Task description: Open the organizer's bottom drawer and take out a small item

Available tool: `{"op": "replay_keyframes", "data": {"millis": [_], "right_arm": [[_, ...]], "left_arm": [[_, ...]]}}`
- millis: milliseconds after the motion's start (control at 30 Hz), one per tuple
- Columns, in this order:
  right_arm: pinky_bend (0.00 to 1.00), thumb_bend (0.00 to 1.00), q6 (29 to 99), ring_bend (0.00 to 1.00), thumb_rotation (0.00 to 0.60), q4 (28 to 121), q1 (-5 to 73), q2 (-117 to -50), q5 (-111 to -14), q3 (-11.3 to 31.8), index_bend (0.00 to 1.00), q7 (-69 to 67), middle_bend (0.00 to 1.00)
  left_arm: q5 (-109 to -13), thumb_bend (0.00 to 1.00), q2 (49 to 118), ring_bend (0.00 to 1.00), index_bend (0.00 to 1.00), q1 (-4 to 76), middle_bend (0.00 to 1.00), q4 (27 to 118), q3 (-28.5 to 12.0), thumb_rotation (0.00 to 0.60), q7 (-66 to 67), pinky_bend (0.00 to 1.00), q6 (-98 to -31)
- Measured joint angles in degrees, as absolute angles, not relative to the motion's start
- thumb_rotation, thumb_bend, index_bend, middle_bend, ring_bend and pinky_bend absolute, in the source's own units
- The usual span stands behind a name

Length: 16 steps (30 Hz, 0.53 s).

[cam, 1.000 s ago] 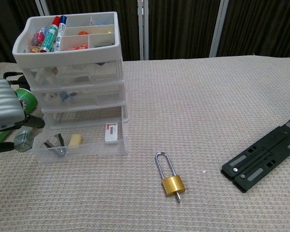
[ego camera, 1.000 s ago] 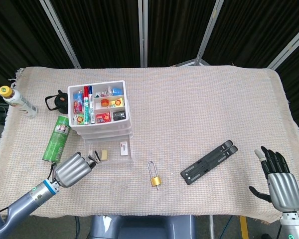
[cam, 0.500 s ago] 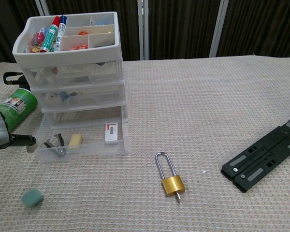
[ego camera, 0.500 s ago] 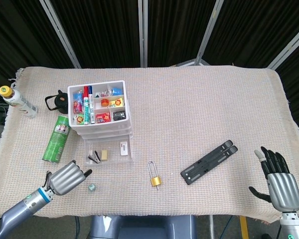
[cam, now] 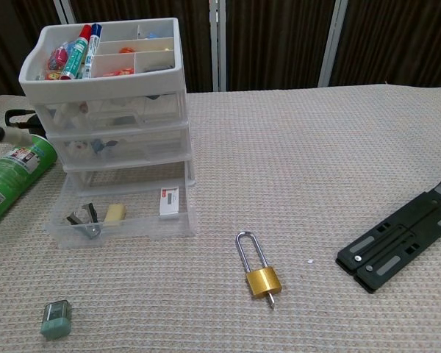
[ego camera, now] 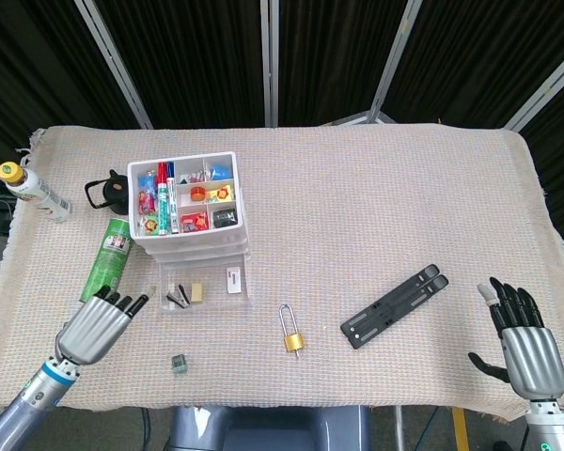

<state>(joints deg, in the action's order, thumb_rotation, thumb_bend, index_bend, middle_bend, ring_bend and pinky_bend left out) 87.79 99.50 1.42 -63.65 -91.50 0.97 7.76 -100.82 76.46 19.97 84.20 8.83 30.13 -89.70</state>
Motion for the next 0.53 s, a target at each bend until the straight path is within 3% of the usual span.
{"op": "replay_keyframes", "data": {"millis": [100,133,533], "right_arm": [[0.00,0.00,87.73,0.00,0.600,99.33,1.52,-63.70,-91.86,0.91,0.00,7.89,0.00],[0.00,0.00,87.71,0.00,0.600,99.24,1.58,-63.68,-92.06,0.88,0.00,7.83,0.00],[0.00,0.00,87.75,0.00,0.600,96.71,2.43,-63.20,-93.39,1.11,0.00,5.20,0.00]], "left_arm": [[-99.15,0.04,77.82,0.07,0.00,16.18,0.02,84.79,7.65,0.600,28.12,0.05,-94.14],[-98.58,0.04,77.99,0.02,0.00,15.32,0.00,85.40,7.48,0.600,27.68,0.01,-94.79],[-90.14,0.00,71.10,0.00,0.00,8.95,0.00,101.43,8.07,0.600,23.72,0.00,-95.28]]}}
